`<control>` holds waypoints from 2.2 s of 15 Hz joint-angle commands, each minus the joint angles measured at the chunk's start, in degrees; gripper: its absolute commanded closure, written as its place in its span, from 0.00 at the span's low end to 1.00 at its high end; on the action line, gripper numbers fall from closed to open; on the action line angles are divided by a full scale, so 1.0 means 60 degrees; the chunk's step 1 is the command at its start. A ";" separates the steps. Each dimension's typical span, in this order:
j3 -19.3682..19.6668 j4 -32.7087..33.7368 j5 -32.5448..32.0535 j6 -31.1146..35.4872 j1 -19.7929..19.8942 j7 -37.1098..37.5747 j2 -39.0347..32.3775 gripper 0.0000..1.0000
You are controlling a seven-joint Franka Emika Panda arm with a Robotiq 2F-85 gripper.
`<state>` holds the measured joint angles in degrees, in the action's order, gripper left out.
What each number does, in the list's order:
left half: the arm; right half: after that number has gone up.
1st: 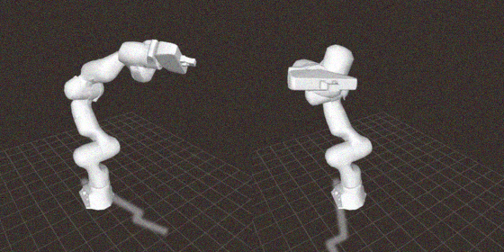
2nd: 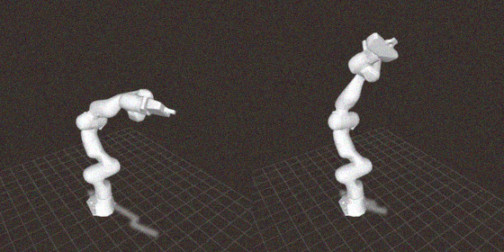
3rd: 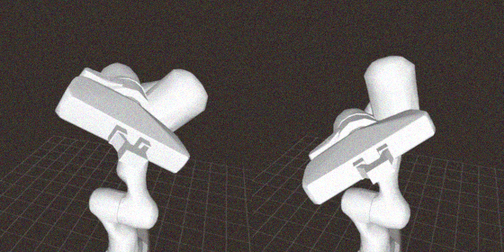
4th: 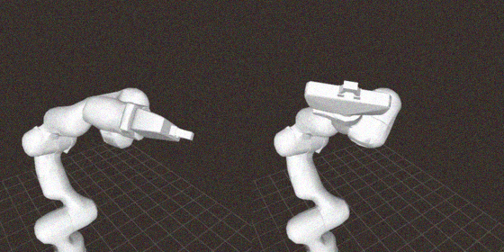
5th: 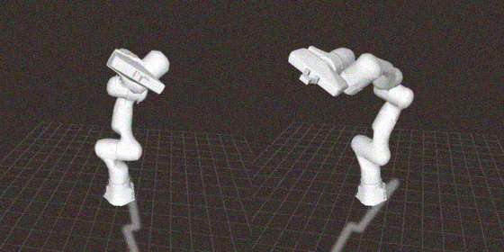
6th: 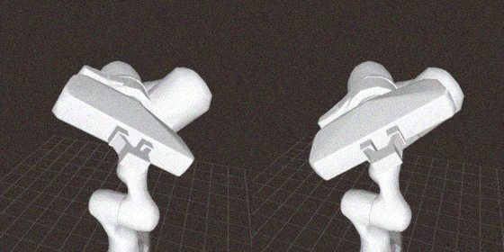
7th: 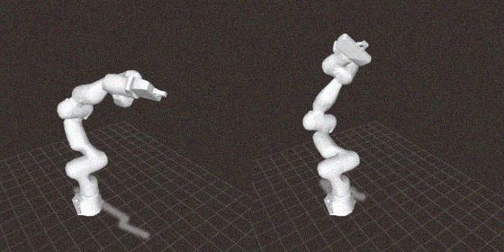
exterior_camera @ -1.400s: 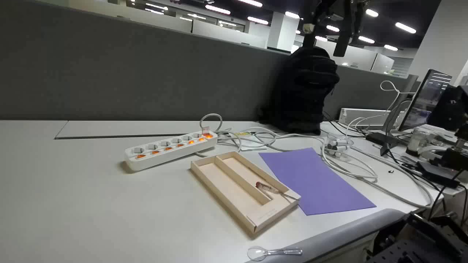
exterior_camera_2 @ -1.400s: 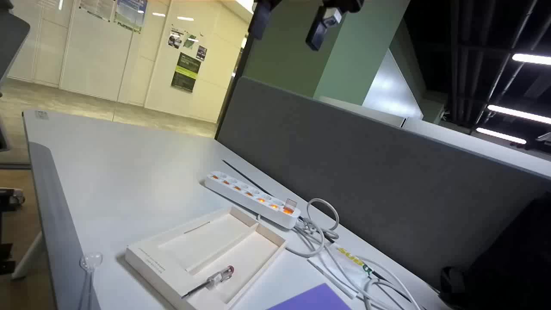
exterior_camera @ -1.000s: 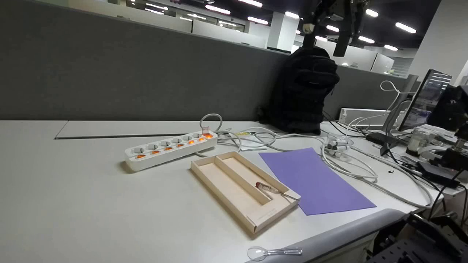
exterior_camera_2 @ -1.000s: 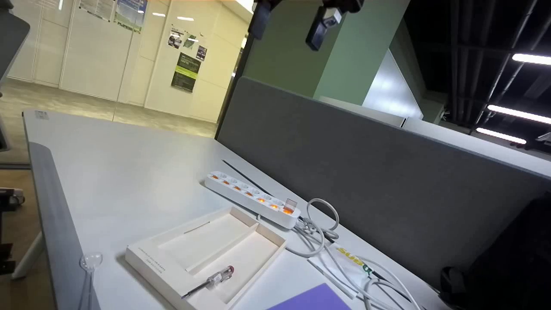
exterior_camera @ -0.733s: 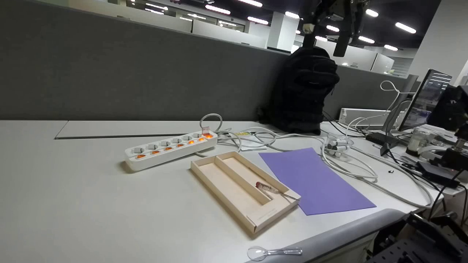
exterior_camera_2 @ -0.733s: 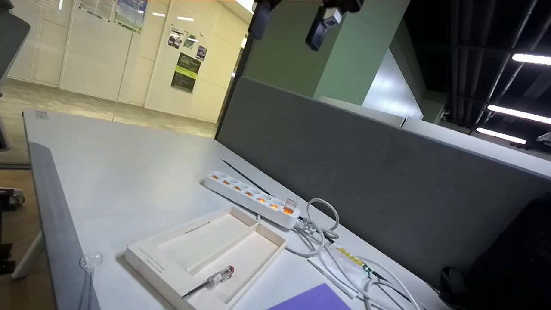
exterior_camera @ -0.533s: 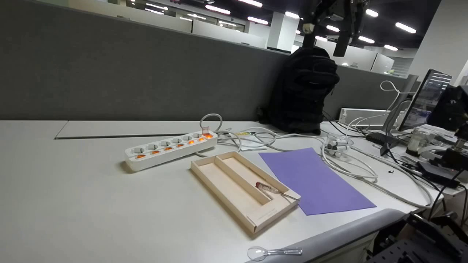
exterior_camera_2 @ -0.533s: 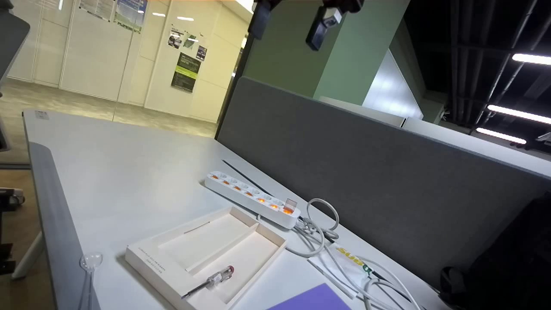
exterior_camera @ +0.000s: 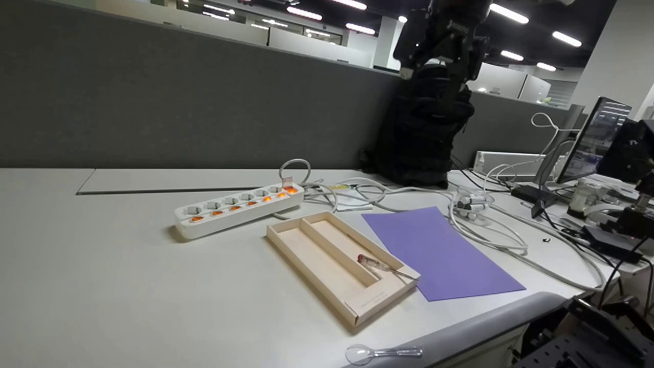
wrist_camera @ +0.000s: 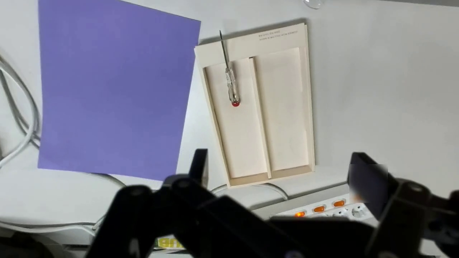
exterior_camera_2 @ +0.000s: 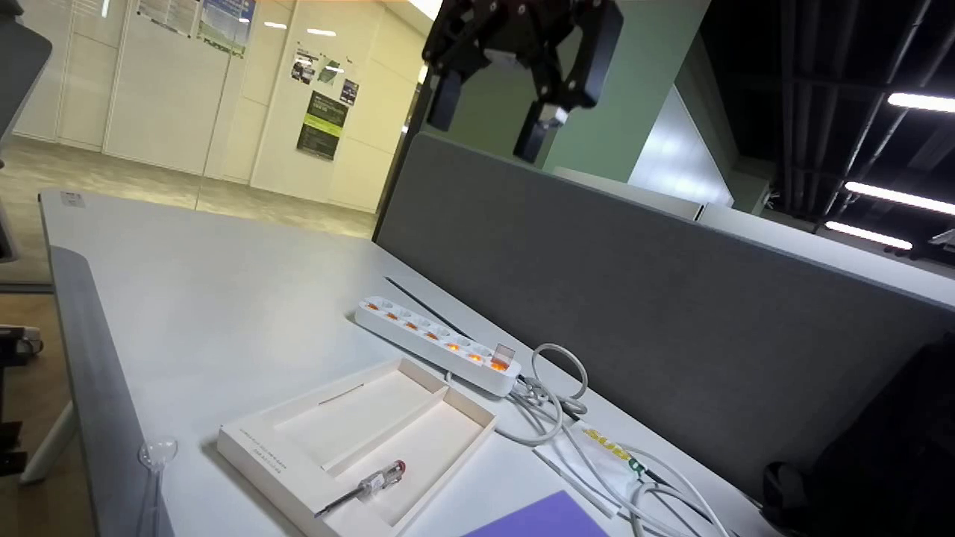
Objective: Take the screwdriver from the box and put it on the table
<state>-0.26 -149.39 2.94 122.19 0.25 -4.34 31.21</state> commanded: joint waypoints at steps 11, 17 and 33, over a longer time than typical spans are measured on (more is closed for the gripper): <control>0.0152 -0.1233 0.1079 0.3971 -0.0557 -0.0795 -0.3233 0.00; 0.0136 -0.1232 0.1085 0.4151 -0.0561 -0.0992 -0.3722 0.00; 0.0210 -0.1271 -0.0554 0.5105 -0.0048 -0.1379 -0.6061 0.00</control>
<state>0.58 -157.00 2.11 151.35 -1.29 -12.96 -3.28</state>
